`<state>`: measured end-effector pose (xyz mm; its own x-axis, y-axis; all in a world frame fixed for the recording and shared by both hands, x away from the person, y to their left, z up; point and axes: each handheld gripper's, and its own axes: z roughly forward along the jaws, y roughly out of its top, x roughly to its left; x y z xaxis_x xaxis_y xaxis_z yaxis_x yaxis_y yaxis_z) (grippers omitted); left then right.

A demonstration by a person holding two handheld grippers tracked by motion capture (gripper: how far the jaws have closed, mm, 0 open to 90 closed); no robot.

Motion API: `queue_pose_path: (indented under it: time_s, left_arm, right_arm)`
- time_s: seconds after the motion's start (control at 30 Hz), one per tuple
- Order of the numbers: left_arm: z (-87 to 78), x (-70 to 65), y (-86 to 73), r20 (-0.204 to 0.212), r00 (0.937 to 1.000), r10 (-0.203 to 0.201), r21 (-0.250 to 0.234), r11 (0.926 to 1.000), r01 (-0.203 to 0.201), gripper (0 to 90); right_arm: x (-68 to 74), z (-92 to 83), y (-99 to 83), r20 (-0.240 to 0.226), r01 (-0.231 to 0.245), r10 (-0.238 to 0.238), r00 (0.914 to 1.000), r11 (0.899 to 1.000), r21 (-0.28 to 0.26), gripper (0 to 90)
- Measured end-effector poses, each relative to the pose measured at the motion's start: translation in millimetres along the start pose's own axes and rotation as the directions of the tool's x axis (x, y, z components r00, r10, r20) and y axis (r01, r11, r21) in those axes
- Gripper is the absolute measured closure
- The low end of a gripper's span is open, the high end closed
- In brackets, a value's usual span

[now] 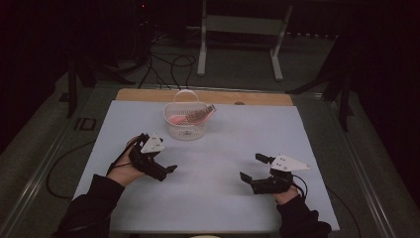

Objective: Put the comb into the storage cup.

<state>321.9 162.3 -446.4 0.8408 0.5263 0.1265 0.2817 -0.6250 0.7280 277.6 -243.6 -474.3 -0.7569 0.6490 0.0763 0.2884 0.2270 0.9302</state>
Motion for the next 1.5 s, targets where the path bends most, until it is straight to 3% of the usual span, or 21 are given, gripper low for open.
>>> queue_pose_path:
  time_s: [0.2,0.5,0.77,1.07,1.5]
  left_arm:
    - [0.2,-5.0,-10.8,0.015,0.9999,-0.006,0.013,0.9999,0.006,0.0]
    - [-0.9,-11.3,-40.2,0.031,0.9970,-0.071,0.010,0.9974,0.071,0.0]
    - [-5.6,-14.2,-66.1,0.041,0.9902,-0.134,0.016,0.9910,0.133,0.0]
    - [-14.5,-17.5,-84.0,0.025,0.9857,-0.167,0.019,0.9859,0.166,0.0]
    - [-33.8,-18.4,-107.1,0.013,0.9709,-0.239,0.002,0.9709,0.239,0.0]
  right_arm:
    - [-0.3,0.1,-0.5,0.001,0.004,-0.004,1.0000,1.000,0.000,9.0]
    - [0.0,-0.2,-0.8,-0.011,0.001,-0.001,0.9999,1.000,0.005,9.0]
    - [0.3,-0.2,-1.1,-0.015,0.006,-0.006,0.9999,1.000,0.007,9.0]
    - [-0.2,-2.1,-3.6,-0.015,0.006,-0.006,0.9999,1.000,0.011,9.0]
    - [-7.2,-10.8,-21.0,-0.016,0.009,-0.008,0.9998,0.999,0.045,9.0]
